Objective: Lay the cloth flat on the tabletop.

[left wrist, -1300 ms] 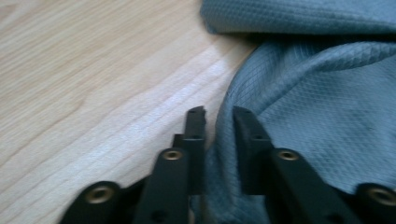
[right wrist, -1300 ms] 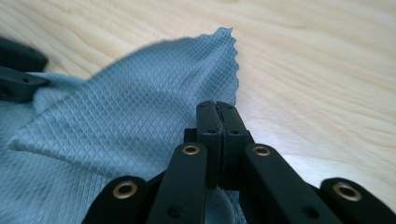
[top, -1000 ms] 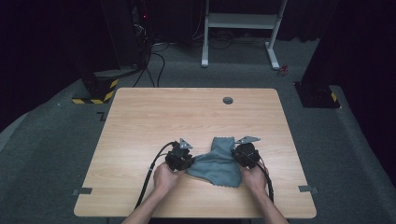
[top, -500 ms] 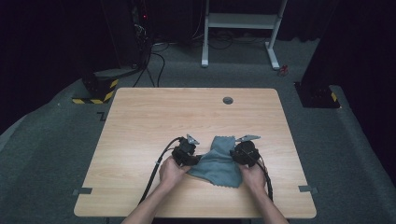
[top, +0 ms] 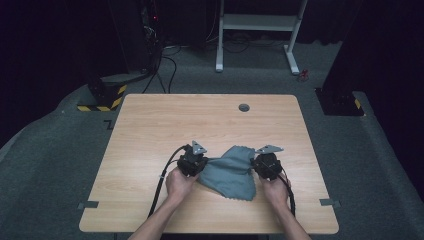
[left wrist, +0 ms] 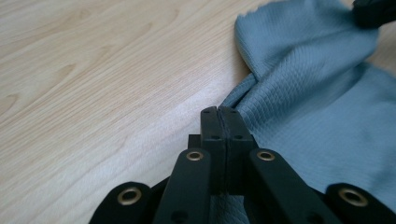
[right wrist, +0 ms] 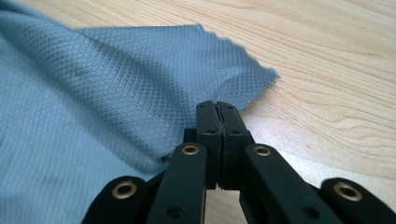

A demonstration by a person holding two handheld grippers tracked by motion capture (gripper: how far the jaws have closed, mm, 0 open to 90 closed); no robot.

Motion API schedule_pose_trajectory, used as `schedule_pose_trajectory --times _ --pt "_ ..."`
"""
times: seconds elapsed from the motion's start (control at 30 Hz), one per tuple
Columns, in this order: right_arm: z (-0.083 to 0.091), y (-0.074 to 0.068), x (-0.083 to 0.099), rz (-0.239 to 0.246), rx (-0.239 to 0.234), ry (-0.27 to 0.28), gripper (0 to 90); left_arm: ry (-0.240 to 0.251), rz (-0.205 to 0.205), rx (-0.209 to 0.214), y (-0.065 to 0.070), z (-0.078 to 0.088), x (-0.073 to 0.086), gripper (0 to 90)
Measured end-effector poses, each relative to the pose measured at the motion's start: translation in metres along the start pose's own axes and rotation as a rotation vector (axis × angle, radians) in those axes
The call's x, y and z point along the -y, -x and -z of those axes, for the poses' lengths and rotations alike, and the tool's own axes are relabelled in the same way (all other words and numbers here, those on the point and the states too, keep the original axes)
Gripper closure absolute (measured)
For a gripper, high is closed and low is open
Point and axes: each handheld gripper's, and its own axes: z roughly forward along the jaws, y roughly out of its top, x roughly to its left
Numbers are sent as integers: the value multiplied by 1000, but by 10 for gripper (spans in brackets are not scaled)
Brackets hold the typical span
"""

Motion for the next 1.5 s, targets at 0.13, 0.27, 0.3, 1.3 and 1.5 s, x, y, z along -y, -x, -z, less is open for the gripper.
schedule_pose_trajectory --times 0.13,0.27,0.3,1.3,1.5 --pt "0 -9 13 33 -20 -37 887 -65 16 42 7 0 19 847" --pt "1 -9 19 13 -35 -46 809 -56 54 49 0 -3 16 630" --pt "2 -8 17 9 -29 -41 766 -55 50 35 -1 -6 11 606" --pt "-11 -16 -5 59 17 -53 891 -43 8 11 5 -8 11 847" --pt "-12 -15 5 57 14 -79 857 -32 64 43 -2 -8 17 686"
